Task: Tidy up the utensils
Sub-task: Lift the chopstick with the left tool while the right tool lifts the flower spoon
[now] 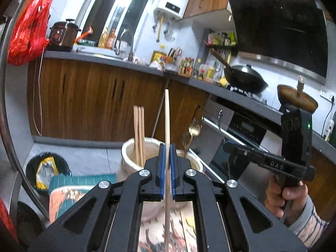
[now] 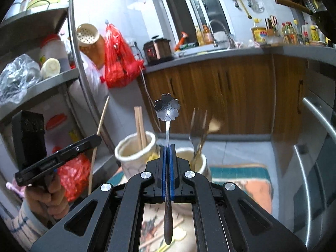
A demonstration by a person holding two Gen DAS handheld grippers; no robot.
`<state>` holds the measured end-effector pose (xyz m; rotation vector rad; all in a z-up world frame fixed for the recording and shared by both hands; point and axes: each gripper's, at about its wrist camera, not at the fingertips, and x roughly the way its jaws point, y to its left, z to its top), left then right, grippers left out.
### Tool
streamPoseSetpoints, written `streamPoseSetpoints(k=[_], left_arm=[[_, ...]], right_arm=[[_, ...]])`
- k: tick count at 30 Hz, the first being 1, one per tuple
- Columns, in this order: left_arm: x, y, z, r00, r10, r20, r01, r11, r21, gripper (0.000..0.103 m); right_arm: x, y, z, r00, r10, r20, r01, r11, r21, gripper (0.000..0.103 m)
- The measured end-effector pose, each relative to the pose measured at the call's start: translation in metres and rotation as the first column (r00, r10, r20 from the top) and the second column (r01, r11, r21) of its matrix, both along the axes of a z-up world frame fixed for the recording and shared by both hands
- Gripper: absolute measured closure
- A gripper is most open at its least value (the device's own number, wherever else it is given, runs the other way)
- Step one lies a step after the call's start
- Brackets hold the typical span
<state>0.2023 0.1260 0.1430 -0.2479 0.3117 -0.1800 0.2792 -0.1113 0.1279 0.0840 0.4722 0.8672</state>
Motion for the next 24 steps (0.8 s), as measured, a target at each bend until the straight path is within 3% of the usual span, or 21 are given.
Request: streamPoseSetpoints(k=[9,14,22,24], left_arm=[[0.02,-0.003,0.017,0.995,0.057,0.085,-0.063,0.996,0.067,0.099],[0.028,0.003,0.024,0.987,0.09,0.137,-0.098,0.993,0.059,0.099],[0.04,0.021,0.031,0.963,0.118,0.242,-0.117,0.993,-0.019,0.099],[0.044,0.024,0.028,0.959,0.116,0.258,-0.108,0.993,-0.044,0.099]], right_arm=[[0.019,0.007,0.009,0.997,-0.05,0.063,0.046,0.997,0.055,0.099],[0.026,0.01,0.017,0.994,-0.06,0.093,0.051,0.994,0.092,0.099],[0.037,0.015,0.022,0.986,-0.079,0.149,0.051,0.982,0.18,0.099],[0.041,0.021,0.018,0.985,-0.081,0.153,0.055,0.984,0.167,0.099]])
